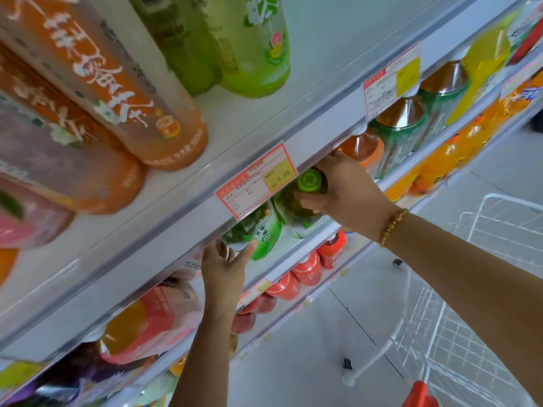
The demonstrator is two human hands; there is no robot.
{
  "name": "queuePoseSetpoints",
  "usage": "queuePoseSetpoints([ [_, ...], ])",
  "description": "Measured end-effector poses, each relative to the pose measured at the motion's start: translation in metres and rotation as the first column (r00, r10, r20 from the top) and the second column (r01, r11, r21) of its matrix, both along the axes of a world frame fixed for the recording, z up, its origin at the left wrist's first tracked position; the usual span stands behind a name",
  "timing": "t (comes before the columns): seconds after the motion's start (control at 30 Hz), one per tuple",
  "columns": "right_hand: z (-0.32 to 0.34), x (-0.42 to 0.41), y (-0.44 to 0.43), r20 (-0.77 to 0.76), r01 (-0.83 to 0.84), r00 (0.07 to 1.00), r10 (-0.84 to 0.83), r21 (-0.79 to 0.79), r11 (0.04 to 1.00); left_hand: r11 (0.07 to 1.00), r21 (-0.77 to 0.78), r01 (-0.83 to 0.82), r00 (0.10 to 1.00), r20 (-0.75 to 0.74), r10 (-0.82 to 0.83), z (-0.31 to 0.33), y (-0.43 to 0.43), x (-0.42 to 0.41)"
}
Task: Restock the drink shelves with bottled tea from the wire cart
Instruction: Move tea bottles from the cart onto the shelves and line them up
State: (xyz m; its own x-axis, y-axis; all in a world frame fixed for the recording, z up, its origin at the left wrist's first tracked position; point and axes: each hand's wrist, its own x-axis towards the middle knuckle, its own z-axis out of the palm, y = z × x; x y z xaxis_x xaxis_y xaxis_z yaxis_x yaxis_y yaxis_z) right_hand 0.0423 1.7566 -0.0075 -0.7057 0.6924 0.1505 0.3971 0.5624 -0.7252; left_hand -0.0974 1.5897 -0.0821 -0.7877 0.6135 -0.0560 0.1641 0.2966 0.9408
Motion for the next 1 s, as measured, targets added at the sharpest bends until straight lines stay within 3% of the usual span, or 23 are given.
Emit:
queuePoseSetpoints([
  [0.07, -0.007, -0.005, -0.004, -0.040, 0.103, 0.994, -0.103, 0.015, 0.995, 0.998, -0.057, -0.026, 0.999, 0.033, 0.028, -0.003, -0.002, 0.000],
  [0.17, -0.019, -0.013, -0.018, -0.083, 0.234, 0.968, -0.235, -0.025, 0.972, 0.985, -0.103, -0.136, 0.991, -0.035, 0.133, -0.008, -0.001, 0.009],
  [0.37, -0.038, -0.018, -0.041, -0.202, 0.396, 0.893, -0.403, -0.076, 0.915, 0.951, -0.188, -0.247, 0.968, -0.007, 0.250, -0.025, 0.010, 0.010],
  [0.53, -0.053, -0.018, -0.060, -0.211, 0.430, 0.865, -0.455, -0.152, 0.890, 0.926, -0.165, -0.340, 0.901, 0.224, 0.371, -0.036, 0.022, 0.021],
  [0.73, -0.067, -0.017, -0.068, -0.236, 0.464, 0.806, -0.543, -0.316, 0.827, 0.920, -0.174, -0.351, 0.901, 0.204, 0.382, -0.037, 0.029, 0.006],
  [1.0, -0.091, -0.018, -0.078, -0.102, 0.497, 0.770, -0.630, -0.525, 0.691, 0.931, -0.165, -0.325, 0.824, 0.434, 0.365, -0.032, 0.038, -0.022],
])
